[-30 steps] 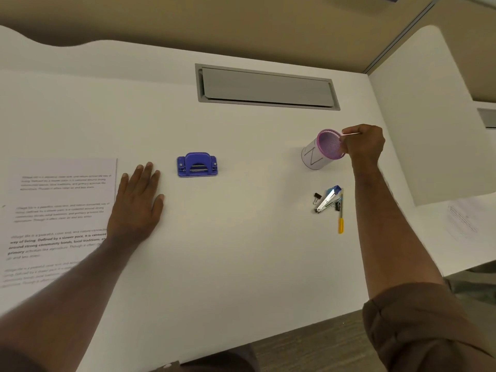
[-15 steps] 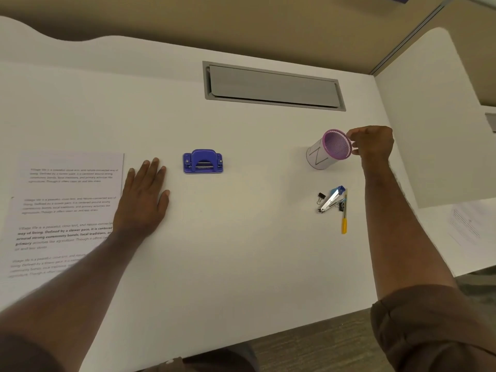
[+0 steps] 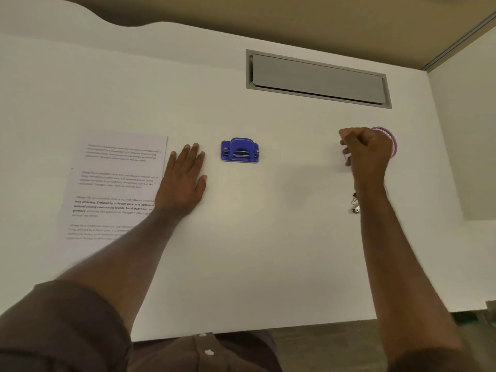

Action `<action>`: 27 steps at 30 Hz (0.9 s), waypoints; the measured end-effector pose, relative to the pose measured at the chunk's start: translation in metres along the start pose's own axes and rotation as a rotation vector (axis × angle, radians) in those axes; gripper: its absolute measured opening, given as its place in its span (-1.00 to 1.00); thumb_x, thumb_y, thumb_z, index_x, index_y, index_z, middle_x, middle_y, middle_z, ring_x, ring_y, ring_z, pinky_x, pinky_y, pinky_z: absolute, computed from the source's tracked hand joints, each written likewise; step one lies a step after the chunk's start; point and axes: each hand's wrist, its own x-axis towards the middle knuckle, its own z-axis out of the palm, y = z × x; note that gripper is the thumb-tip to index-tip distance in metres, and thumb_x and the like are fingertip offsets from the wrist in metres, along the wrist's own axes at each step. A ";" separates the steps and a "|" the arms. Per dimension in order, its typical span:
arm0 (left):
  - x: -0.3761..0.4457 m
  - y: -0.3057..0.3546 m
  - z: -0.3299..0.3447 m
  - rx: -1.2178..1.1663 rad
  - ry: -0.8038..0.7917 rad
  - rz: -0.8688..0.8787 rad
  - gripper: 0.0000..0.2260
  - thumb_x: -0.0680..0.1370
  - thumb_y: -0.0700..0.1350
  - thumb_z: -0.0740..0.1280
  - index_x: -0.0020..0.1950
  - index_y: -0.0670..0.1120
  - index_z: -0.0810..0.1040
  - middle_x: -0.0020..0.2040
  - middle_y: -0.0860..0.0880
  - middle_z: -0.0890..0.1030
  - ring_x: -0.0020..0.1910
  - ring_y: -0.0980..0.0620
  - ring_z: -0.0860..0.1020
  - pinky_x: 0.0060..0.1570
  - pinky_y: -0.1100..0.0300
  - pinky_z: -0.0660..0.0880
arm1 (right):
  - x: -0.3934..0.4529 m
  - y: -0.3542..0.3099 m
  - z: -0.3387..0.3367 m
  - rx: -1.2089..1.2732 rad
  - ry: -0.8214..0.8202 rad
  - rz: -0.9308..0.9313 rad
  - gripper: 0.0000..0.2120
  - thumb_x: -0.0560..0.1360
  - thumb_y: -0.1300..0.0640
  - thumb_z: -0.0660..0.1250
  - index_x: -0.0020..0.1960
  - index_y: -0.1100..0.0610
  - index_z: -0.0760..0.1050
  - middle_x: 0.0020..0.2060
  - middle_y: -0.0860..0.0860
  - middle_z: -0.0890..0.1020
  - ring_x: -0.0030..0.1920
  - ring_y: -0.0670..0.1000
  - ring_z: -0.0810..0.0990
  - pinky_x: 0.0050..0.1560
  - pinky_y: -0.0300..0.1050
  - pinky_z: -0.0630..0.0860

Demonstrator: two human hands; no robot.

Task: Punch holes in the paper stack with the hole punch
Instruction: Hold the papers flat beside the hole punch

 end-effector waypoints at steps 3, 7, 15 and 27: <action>-0.001 0.000 0.001 -0.008 0.021 0.005 -0.49 0.64 -0.05 0.11 0.58 -0.22 0.27 0.62 -0.17 0.20 0.62 -0.17 0.16 0.59 -0.18 0.05 | -0.058 0.009 0.052 -0.229 -0.225 -0.157 -0.87 0.51 0.21 0.37 -0.05 0.13 0.71 -0.21 -0.02 0.70 -0.25 -0.04 0.63 -0.20 -0.10 0.54; -0.001 -0.001 0.001 -0.008 0.033 0.009 -0.49 0.65 -0.04 0.10 0.57 -0.21 0.28 0.62 -0.18 0.21 0.62 -0.17 0.17 0.59 -0.18 0.05 | -0.121 0.027 0.101 -0.532 -0.422 -0.406 -0.75 0.55 0.21 0.32 0.18 0.08 0.66 -0.05 0.02 0.66 -0.04 0.07 0.61 -0.01 -0.06 0.55; -0.002 -0.002 0.001 -0.041 0.048 0.009 -0.50 0.65 -0.07 0.15 0.57 -0.21 0.29 0.62 -0.17 0.22 0.61 -0.17 0.17 0.59 -0.16 0.05 | -0.141 0.035 0.140 -0.798 -0.558 -0.512 -0.51 0.56 0.22 0.20 0.48 -0.01 0.41 0.07 0.07 0.53 0.05 0.09 0.51 -0.20 0.03 0.60; -0.002 -0.002 0.000 -0.039 0.037 -0.001 -0.49 0.65 -0.05 0.11 0.58 -0.20 0.27 0.63 -0.16 0.19 0.62 -0.15 0.14 0.60 -0.16 0.03 | -0.147 0.050 0.132 -0.493 -0.476 -0.485 -0.69 0.50 0.33 0.28 0.14 0.10 0.67 -0.05 0.03 0.56 0.01 0.03 0.54 -0.03 -0.20 0.48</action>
